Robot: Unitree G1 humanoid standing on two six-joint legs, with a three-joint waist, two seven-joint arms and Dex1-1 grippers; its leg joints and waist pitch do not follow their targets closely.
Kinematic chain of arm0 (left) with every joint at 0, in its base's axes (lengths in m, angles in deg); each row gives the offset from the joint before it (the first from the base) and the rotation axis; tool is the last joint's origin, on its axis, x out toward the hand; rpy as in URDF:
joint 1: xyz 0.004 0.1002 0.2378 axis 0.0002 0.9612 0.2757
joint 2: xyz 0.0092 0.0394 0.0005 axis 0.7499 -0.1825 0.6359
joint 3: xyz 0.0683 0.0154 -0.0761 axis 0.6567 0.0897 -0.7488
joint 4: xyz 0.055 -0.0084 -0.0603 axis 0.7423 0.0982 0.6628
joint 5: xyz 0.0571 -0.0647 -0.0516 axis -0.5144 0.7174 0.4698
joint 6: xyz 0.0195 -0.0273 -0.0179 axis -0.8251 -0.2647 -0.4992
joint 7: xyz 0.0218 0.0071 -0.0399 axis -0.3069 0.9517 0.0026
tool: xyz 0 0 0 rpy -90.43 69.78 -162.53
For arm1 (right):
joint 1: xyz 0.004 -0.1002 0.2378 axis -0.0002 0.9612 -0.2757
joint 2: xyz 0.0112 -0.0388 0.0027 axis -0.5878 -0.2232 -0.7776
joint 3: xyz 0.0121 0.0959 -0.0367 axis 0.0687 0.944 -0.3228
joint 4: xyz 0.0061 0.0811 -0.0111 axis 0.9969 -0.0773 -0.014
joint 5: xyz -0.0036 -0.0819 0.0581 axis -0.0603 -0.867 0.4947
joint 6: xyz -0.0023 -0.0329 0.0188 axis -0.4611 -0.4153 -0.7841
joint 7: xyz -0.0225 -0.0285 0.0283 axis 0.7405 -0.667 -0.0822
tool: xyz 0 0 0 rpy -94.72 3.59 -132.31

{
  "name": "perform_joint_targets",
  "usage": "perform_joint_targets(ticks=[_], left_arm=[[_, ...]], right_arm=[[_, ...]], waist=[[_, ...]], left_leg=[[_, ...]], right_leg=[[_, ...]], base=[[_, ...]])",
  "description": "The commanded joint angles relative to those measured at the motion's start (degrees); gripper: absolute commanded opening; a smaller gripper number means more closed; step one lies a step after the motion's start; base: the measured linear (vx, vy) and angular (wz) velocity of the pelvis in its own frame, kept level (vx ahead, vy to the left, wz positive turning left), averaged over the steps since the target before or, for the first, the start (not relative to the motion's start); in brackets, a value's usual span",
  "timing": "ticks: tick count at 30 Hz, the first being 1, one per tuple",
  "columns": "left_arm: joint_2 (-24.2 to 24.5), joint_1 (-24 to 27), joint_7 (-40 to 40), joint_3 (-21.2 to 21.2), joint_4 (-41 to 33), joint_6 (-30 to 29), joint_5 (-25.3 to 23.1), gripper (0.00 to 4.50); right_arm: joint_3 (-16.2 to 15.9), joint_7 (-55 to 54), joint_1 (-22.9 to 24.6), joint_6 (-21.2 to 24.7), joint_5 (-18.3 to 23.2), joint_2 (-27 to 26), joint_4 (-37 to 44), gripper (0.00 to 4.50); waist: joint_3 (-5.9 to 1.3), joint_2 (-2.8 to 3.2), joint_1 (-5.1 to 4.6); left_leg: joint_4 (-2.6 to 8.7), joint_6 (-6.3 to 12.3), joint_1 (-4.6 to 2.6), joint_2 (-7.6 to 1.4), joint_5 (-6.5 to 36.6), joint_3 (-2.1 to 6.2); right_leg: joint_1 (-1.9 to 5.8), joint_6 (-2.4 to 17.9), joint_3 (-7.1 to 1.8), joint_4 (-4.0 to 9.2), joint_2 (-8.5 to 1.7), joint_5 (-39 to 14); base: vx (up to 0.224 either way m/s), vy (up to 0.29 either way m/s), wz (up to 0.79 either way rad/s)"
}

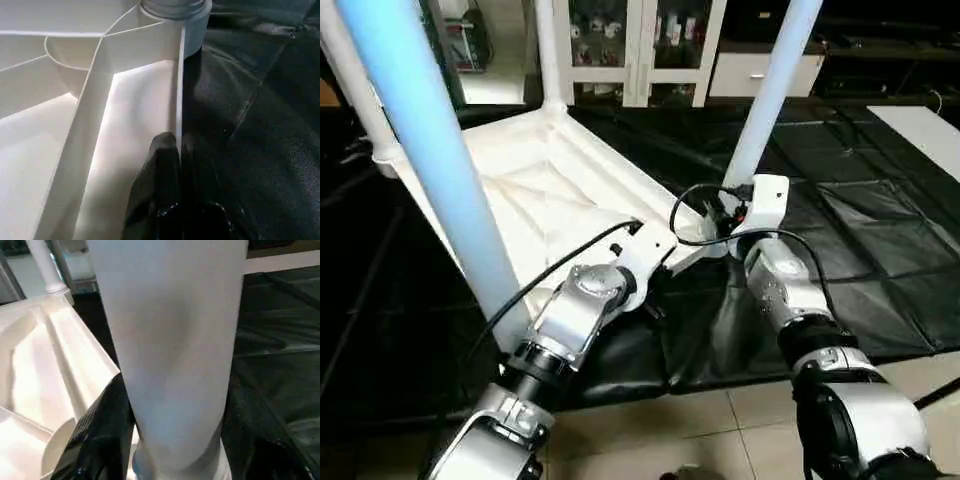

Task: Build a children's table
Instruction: Rotate leg to tighten

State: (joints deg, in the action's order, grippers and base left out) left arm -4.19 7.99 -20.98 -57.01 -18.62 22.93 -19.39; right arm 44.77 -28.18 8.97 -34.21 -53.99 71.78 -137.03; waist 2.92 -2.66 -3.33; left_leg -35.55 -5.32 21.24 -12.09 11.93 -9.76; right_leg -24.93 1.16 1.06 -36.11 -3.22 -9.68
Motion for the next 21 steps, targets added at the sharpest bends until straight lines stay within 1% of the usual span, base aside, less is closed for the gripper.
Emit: perform_joint_targets(ticks=[1,2,3,4,5,6,7,8,9,10,11,12,13,14,15,16,17,18,19,21], left_arm=[[1.2,-1.4,-0.1,-1.3,-3.4,4.5,-0.6,0.0],[5.1,1.2,4.3,-0.1,-5.6,7.3,-0.4,0.0],[7.4,2.8,6.9,0.6,-7.1,10.0,-0.1,0.0],[9.7,4.2,9.5,1.2,-8.6,15.1,0.1,0.0],[11.1,5.2,11.1,1.6,-9.6,18.6,0.2,0.0],[11.4,5.4,11.6,1.6,-9.9,18.6,0.4,0.0],[15.1,8.7,18.6,1.6,-14.8,19.1,3.7,0.0],[16.4,9.8,20.8,1.6,-16.3,18.8,4.8,0.0],[18.2,10.9,23.1,1.8,-17.5,18.6,5.5,0.0],[19.4,11.5,24.3,2.0,-18.0,18.6,5.6,0.0],[20.2,11.8,25.0,2.0,-18.3,18.2,5.8,0.0],[20.8,12.1,25.6,2.0,-18.6,18.1,6.0,0.0],[20.9,12.1,25.8,2.1,-18.6,18.1,6.0,0.0],[21.2,12.1,26.2,2.3,-18.7,18.2,6.2,0.0],[21.4,12.1,26.5,2.4,-18.6,18.4,6.5,0.0],[21.5,12.1,26.9,2.7,-18.5,19.0,6.8,0.0],[21.5,12.1,27.1,2.8,-18.4,19.6,6.9,0.0],[21.4,12.1,27.2,2.8,-18.3,19.9,6.9,0.0],[20.9,11.9,26.7,2.7,-18.2,19.6,6.8,0.0],[20.8,11.8,26.5,2.4,-18.4,19.5,6.5,0.0]], right_arm=[[-1.1,10.7,2.0,2.3,4.8,-5.1,-3.0,2.28],[-2.9,18.0,2.3,0.8,4.1,-2.3,-0.7,2.63],[-4.2,20.7,2.6,0.1,3.1,-0.3,0.7,2.63],[-5.5,23.8,3.0,-0.3,2.2,1.8,2.2,2.63],[-6.3,25.6,3.3,-0.5,1.6,3.0,3.1,2.87],[-6.5,26.1,3.4,-0.7,1.4,3.4,3.3,2.87],[-9.3,33.1,4.6,-2.4,-0.6,8.4,5.8,3.09],[-10.0,35.5,5.0,-2.8,-1.0,9.9,6.6,3.12],[-9.5,39.1,5.2,-2.0,-0.5,12.0,7.6,3.12],[-8.9,41.8,5.2,-1.0,0.3,13.3,8.2,3.12],[-8.6,44.2,5.3,-0.2,0.9,14.6,8.7,3.12],[-8.3,46.9,5.2,-0.1,1.2,16.0,9.0,3.12],[-8.1,47.4,5.2,0.0,1.4,16.2,8.9,3.12],[-7.5,48.7,4.9,0.7,2.1,16.6,8.6,2.96],[-7.2,49.0,4.5,0.8,2.3,16.8,8.0,2.87],[-7.2,49.6,4.3,0.9,2.6,16.8,7.5,2.87],[-7.6,50.4,4.3,1.3,3.1,16.8,7.4,2.8],[-7.8,50.9,4.4,1.5,3.3,16.8,7.4,2.75],[-8.2,50.8,4.4,1.3,3.4,16.4,7.2,2.58],[-8.8,51.3,4.7,1.4,3.0,16.2,7.4,2.4]], waist=[[-3.93,0.59,0.52],[-3.96,0.87,0.23],[-4.03,0.71,0.06],[-3.82,0.65,-0.29],[-3.88,0.66,-0.56],[-3.94,0.82,-0.43],[-3.71,0.84,-0.1],[-3.87,1.11,0.04],[-3.66,1.12,0.05],[-3.65,1.44,0.51],[-3.49,1.57,0.85],[-3.46,1.56,1.02],[-3.51,1.49,1.32],[-3.51,1.53,1.7],[-3.48,1.5,1.8],[-3.46,1.62,2.05],[-3.47,1.49,2.07],[-3.53,1.49,2.14],[-3.56,1.51,2.2],[-3.51,1.48,2.32]], left_leg=[[4.08,3.7,0.43,-0.02,12.4,-0.2],[4.06,4.0,0.76,-0.07,10.6,-0.06],[4.12,4.59,0.75,-0.28,10.7,-0.02],[4.12,5.77,1.01,-0.32,10.8,-0.02],[3.99,6.63,0.87,-0.34,9.6,-0.17],[3.84,6.94,0.71,-0.29,9.0,-0.15],[3.88,7.4,0.33,-0.49,8.2,-0.24],[3.7,7.44,0.52,-0.79,6.6,-0.3],[3.84,7.9,0.45,-0.77,6.3,-0.52],[3.67,8.56,-0.13,-0.87,6.4,-0.78],[3.83,8.97,-0.29,-1.01,6.0,-0.9],[3.8,8.98,-0.4,-1.02,5.8,-1.0],[3.76,9.03,-0.32,-1.05,4.9,-1.01],[3.69,9.09,-0.33,-1.03,4.1,-1.06],[3.69,9.09,-0.27,-0.96,3.9,-1.09],[3.68,8.94,-0.34,-0.96,3.6,-1.11],[3.66,8.9,-0.3,-0.93,3.5,-1.14],[3.66,8.92,-0.25,-0.92,3.2,-1.07],[3.62,8.84,-0.29,-0.96,2.9,-1.11],[3.58,8.84,-0.25,-0.98,2.3,-1.15]], right_leg=[[3.66,11.6,-1.04,4.9,-2.53,-11.4],[3.93,12.2,-1.02,4.58,-2.68,-9.6],[4.1,12.9,-1.03,4.57,-2.65,-8.5],[4.24,13.8,-1.1,4.48,-2.74,-7.0],[4.19,14.7,-1.15,4.48,-2.71,-5.8],[4.09,15.1,-1.13,4.42,-2.72,-5.4],[4.09,16.0,-1.16,4.46,-2.75,-5.1],[4.15,16.8,-1.22,3.73,-2.84,-3.0],[3.92,17.1,-1.21,3.87,-2.62,-2.4],[3.59,17.8,-1.24,3.73,-2.51,-1.5],[3.42,18.4,-1.16,3.62,-2.4,-0.5],[3.37,18.5,-1.11,3.6,-2.36,-0.2],[3.58,18.7,-1.1,3.39,-2.51,0.4],[3.59,18.8,-1.14,3.29,-2.62,1.0],[3.63,18.7,-1.15,3.28,-2.59,1.0],[3.59,18.7,-1.15,3.26,-2.65,1.0],[3.62,18.6,-1.16,3.26,-2.65,1.1],[3.77,18.6,-1.14,3.17,-2.7,1.4],[3.73,18.6,-1.12,3.14,-2.73,1.6],[3.72,18.7,-1.04,3.12,-2.74,1.9]], base=[[0.0,0.0,0.0],[0.0,0.0,0.0],[0.0,0.0,0.0],[0.0,0.0,0.0],[0.0,0.0,0.0],[0.0,0.0,0.0],[0.0,0.0,0.0],[0.0,0.0,0.0],[0.0,0.0,0.0],[0.0,0.0,0.0],[0.0,0.0,0.0],[0.0,0.0,0.0],[0.0,0.0,0.0],[0.0,0.0,0.0],[0.0,0.0,0.0],[0.0,0.0,0.0],[0.0,0.0,0.0],[0.0,0.0,0.0],[0.0,0.0,0.0],[0.0,0.0,0.0]])
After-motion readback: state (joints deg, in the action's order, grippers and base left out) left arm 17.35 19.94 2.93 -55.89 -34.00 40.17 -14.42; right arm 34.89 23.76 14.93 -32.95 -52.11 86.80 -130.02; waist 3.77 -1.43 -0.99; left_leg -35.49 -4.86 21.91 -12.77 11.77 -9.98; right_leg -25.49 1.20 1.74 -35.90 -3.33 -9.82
